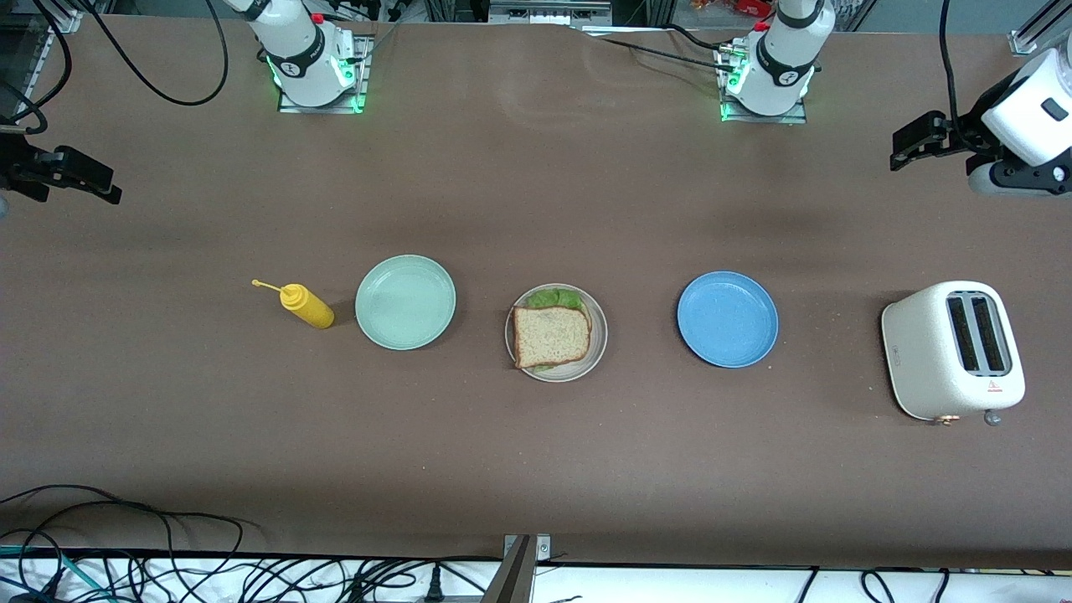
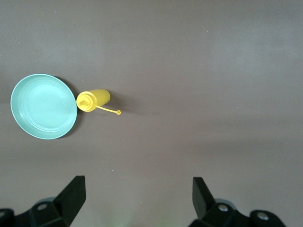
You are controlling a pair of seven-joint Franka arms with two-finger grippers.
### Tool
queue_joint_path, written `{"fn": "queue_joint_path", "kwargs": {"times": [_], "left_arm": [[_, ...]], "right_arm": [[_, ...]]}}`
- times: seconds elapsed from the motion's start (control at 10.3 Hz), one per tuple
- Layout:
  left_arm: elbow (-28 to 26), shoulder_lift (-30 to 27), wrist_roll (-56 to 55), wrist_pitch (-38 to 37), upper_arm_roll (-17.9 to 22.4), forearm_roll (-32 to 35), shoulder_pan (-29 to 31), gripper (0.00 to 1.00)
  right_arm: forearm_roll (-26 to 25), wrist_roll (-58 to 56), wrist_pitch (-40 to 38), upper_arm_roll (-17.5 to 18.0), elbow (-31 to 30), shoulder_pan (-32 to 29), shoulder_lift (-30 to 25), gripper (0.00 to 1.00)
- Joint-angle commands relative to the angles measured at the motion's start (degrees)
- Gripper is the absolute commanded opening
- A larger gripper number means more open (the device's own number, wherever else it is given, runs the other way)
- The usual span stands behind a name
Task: Make sandwich on beige plate with both arms
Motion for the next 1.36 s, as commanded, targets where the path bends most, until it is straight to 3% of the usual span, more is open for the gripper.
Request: {"fn": "queue_joint_path", "kwargs": {"times": [0.0, 1.26], "left_arm": [[-0.5, -2.2, 0.3, -0.9, 0.8, -0.1, -0.7, 1.00], [1.5, 3.2, 0.9, -0.6, 1.1, -1.0, 1.4, 1.00]], "right_arm": [[0.3, 0.3, -0.4, 0.0, 0.1, 0.0, -0.3, 1.00], [0.4, 0.3, -0.5, 0.1, 0.1, 0.4, -0.2, 1.00]]}}
